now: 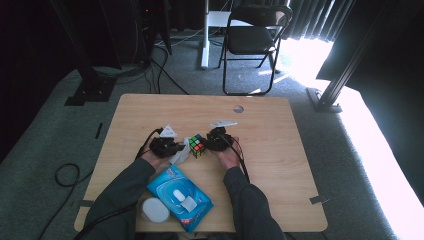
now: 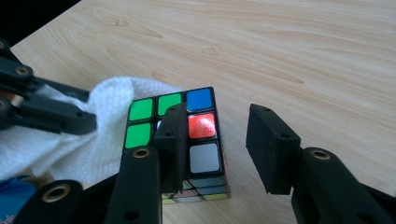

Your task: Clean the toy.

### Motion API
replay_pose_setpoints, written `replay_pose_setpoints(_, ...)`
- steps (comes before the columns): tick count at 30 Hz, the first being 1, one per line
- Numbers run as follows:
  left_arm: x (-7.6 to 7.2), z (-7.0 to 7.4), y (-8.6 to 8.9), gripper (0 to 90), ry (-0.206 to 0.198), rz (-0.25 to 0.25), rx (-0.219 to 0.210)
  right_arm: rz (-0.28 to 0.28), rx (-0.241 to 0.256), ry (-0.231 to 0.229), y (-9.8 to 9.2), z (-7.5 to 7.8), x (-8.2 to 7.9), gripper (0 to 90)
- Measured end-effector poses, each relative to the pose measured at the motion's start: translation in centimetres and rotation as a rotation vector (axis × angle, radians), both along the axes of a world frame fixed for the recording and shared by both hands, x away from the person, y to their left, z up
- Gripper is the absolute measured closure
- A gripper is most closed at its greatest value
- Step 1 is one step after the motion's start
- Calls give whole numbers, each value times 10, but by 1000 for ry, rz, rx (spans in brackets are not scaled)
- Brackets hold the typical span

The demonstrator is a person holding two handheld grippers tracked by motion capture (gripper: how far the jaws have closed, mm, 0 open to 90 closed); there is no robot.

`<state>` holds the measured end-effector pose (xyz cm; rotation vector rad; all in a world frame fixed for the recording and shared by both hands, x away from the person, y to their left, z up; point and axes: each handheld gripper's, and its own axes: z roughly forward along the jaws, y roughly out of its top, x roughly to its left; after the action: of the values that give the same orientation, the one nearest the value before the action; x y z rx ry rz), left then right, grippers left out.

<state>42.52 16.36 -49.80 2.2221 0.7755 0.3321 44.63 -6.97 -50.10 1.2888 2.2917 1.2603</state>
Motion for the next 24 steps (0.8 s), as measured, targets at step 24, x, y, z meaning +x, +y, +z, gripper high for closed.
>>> replay_pose_setpoints(24, 3, 0, -7, 861, -2, -6, 16, -36, 339, 243, -21, -19, 8, 675)
